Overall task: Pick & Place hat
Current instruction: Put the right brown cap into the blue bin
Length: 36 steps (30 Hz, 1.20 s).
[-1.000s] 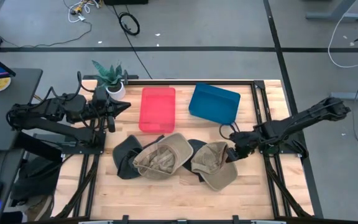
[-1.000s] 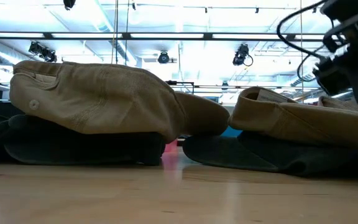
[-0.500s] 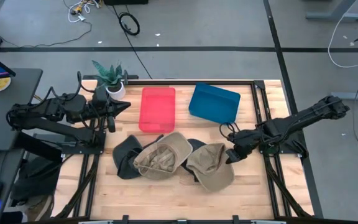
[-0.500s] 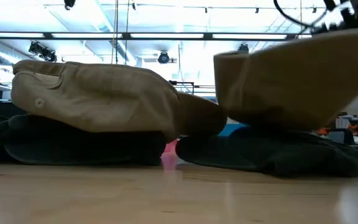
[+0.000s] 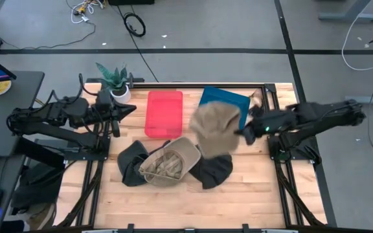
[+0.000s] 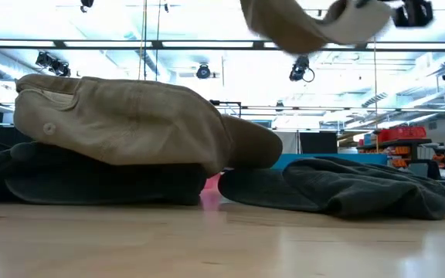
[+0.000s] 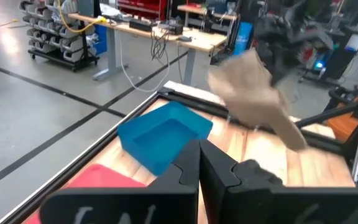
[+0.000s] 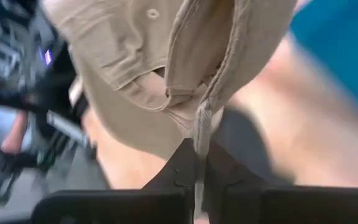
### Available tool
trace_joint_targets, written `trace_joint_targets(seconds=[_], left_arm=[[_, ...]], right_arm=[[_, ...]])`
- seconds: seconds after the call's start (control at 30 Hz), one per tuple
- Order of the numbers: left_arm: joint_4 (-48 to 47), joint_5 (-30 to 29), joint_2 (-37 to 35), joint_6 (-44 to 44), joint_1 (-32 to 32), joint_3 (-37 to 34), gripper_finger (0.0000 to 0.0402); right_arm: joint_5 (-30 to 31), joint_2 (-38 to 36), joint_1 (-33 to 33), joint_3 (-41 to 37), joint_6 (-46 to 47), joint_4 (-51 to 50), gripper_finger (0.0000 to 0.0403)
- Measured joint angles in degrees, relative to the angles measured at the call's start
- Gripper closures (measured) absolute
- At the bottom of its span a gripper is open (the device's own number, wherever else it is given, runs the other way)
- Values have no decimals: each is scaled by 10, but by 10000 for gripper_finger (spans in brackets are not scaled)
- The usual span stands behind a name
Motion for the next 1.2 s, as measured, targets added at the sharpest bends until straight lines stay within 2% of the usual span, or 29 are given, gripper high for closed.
trace_joint_targets(seconds=[0.13,0.27,0.37,0.47,0.53,0.63,0.73,0.93,1.2], left_arm=[[33,0,0,2,0,0,399],[46,0,0,15,0,0,399],[48,0,2,25,0,0,399],[53,0,4,26,0,0,399],[53,0,7,26,0,0,399],[53,0,10,26,0,0,399],[52,0,11,27,0,0,399],[52,0,14,27,0,0,399],[52,0,14,27,0,0,399]], right_arm=[[88,17,-27,89,-93,-74,397],[172,64,-58,169,-196,-125,397],[184,117,-86,218,-285,-126,397],[196,187,-111,262,-355,-178,397],[224,232,-123,280,-378,-243,397],[304,283,-130,287,-383,-330,397],[368,321,-136,287,-379,-372,397],[351,366,-165,287,-405,-380,395],[350,381,-205,287,-417,-387,394]])
